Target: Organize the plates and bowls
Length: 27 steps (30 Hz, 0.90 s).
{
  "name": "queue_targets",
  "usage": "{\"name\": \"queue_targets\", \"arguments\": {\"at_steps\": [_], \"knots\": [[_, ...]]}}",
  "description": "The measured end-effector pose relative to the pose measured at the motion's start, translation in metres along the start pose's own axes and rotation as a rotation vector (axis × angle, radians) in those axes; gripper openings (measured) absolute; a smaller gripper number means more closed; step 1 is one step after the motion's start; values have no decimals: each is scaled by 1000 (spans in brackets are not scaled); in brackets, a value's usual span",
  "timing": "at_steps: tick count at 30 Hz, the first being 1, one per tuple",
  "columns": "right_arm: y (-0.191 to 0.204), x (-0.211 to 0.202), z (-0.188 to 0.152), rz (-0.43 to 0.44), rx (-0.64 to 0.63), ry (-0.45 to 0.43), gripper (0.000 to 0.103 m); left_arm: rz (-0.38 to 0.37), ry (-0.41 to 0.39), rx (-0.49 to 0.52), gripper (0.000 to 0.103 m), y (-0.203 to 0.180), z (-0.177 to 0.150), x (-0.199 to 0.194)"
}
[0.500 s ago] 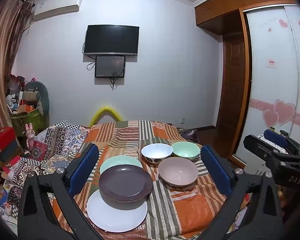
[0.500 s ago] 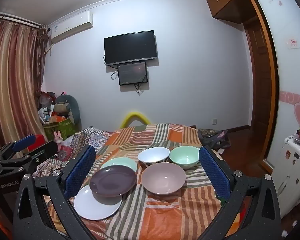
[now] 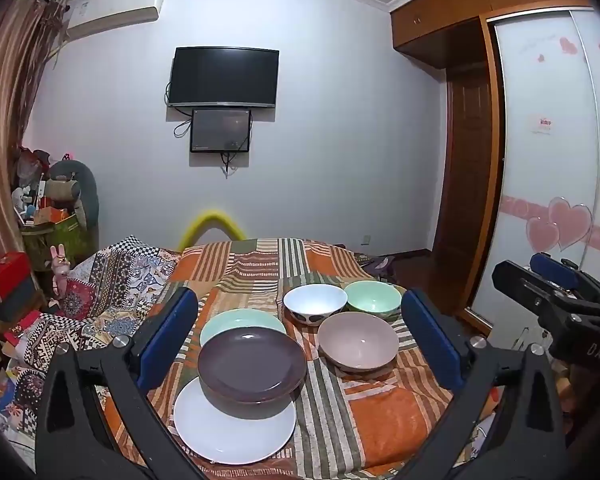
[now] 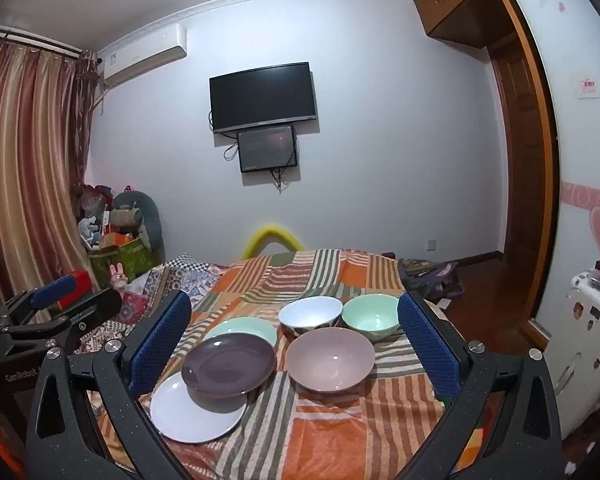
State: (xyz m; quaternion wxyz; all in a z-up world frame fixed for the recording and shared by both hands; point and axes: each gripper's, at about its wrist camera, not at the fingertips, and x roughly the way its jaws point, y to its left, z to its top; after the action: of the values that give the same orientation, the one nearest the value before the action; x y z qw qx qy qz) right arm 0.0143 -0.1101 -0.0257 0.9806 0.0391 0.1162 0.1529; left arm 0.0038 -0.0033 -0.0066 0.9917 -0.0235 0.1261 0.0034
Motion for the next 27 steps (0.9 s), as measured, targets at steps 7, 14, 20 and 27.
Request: {"name": "queue_targets", "arguments": {"at_steps": [7,14,20,27], "knots": [[4,0,2,-2,-6,-3,103,3,3,-6,103,5,3,1],[3,0,3,-2,-5,-5,103,4,8,-14,103,5,4,1],[4,0,3,-1,-3,-7,103,6,6,-10,103,6,6,1],[3,0,3,-1,-1,-6,103,4,5,-12,103,5,7,2]]}}
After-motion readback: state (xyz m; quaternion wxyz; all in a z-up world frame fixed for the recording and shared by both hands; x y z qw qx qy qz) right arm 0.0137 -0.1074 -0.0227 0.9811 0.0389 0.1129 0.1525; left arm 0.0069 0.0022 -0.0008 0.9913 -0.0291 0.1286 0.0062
